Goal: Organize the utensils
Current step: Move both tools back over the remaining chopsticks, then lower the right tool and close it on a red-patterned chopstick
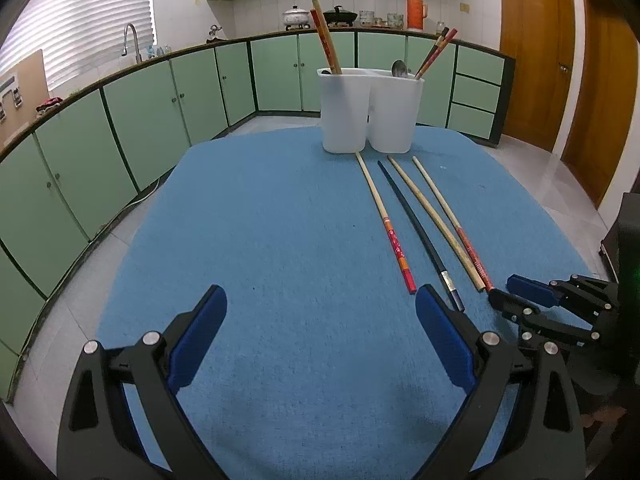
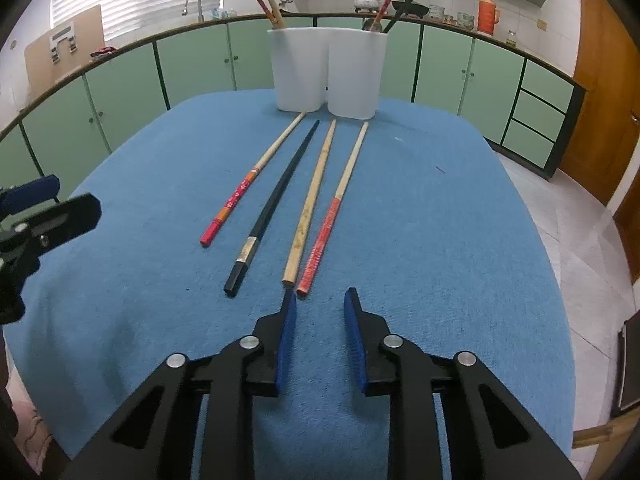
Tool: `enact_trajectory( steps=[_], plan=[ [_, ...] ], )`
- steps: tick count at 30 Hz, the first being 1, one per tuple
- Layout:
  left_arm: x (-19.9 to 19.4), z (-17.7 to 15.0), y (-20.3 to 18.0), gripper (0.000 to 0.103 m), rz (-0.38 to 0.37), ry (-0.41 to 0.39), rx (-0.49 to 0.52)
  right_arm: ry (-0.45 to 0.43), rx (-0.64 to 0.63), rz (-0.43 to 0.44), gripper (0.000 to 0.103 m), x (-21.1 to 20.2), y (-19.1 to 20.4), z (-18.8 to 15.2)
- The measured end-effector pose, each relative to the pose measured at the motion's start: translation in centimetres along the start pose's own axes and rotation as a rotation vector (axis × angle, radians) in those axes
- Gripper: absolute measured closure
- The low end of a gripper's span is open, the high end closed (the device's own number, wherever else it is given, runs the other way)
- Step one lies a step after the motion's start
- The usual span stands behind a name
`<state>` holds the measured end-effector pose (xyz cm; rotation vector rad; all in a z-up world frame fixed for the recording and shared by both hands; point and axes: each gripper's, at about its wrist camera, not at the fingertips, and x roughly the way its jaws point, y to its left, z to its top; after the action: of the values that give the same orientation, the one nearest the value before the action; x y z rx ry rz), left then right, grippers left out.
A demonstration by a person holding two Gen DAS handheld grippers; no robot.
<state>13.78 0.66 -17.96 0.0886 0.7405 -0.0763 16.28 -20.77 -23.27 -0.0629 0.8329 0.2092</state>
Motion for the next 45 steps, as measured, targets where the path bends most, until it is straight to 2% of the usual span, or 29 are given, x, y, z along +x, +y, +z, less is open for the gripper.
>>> enact_trajectory(
  steps=[3,8,17,23,29,35,41,45],
  plan=[
    [0.2,0.0,0.0,0.01,-0.004,0.006,-0.009,-0.001,0.022,-0.015,0.083,0.0,-0.7,0.1],
    [0.6,-0.1,-0.5,0.01,-0.007,0.012,-0.002,-0.007,0.086,0.036,0.083,-0.5,-1.9,-0.2],
    [0.7,-0.1,-0.5,0.01,-0.011,0.012,-0.007,0.0,0.077,0.064,0.083,-0.3,-0.6,-0.2],
    [0.8,-0.3,-0.4,0.01,-0.012,0.017,-0.012,0.0,0.052,0.037,0.083,0.3,0.0,0.5],
    [0.9,-0.2,-0.2,0.01,-0.012,0.016,-0.024,-0.002,0.103,-0.005,0.083,0.1,-2.0,0.4],
    [1.0,-0.2,-0.6,0.01,-0.015,0.02,-0.018,-0.002,0.131,0.044,0.083,-0.1,-2.5,0.2],
    [0.9,-0.2,-0.6,0.01,-0.016,0.018,-0.016,-0.002,0.133,0.041,0.089,0.1,-2.3,0.1],
    [1.0,-0.3,-0.6,0.01,-0.02,0.02,-0.017,-0.002,0.155,0.039,0.089,0.2,-2.6,0.2]
  ],
)
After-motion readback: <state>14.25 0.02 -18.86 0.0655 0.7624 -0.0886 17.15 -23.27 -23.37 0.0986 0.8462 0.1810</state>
